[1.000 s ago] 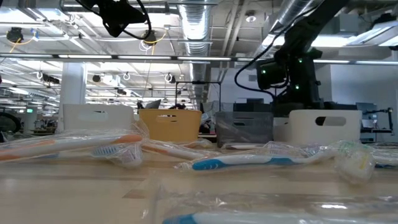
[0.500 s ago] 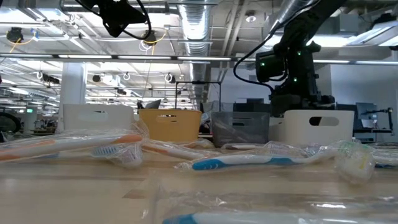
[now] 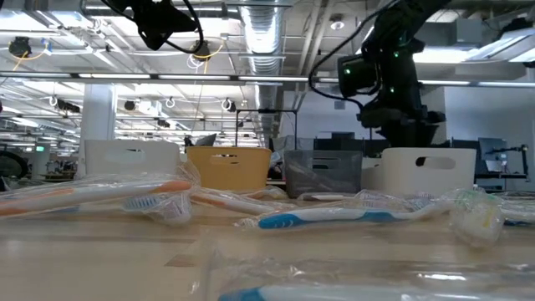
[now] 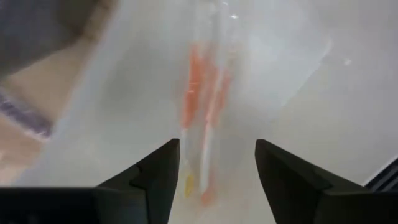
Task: Pick & Place Toothbrushes
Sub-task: Put the blue toothbrush into the orange bin
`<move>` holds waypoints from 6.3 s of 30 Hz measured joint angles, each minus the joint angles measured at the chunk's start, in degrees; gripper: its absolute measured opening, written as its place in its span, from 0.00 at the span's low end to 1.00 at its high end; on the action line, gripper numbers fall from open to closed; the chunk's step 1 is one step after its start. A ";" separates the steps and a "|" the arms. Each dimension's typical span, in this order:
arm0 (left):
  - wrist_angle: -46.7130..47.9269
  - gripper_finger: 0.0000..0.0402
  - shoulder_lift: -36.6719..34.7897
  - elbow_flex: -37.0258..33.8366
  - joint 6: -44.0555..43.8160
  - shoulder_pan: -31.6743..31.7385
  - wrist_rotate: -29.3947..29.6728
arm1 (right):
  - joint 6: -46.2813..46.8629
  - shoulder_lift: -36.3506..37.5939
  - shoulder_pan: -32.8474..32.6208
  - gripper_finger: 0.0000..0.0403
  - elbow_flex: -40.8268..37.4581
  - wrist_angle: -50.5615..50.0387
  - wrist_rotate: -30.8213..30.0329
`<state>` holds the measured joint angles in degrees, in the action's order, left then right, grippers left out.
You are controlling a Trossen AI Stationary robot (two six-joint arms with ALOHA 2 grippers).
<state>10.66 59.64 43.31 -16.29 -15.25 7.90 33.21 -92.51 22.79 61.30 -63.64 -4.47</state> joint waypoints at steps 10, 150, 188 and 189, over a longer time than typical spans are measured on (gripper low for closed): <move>0.02 0.53 0.00 0.00 -0.02 0.00 -0.20 | 0.14 3.66 -5.13 0.52 7.31 -8.13 -0.02; -6.03 0.53 9.22 -0.02 9.07 -3.74 -0.35 | -27.17 -1.62 -52.79 0.41 -7.56 64.11 -13.52; -6.01 0.53 9.22 -0.02 5.29 -3.76 -1.29 | -36.33 -1.62 -54.47 0.30 1.04 49.53 -13.07; -5.99 0.53 9.22 -0.02 5.29 -3.76 -1.29 | -36.33 -1.62 -54.47 0.30 1.09 49.11 -13.05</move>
<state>4.67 68.86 43.29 -11.00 -19.00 6.61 -3.12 -94.13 -31.68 62.39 -14.53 -17.52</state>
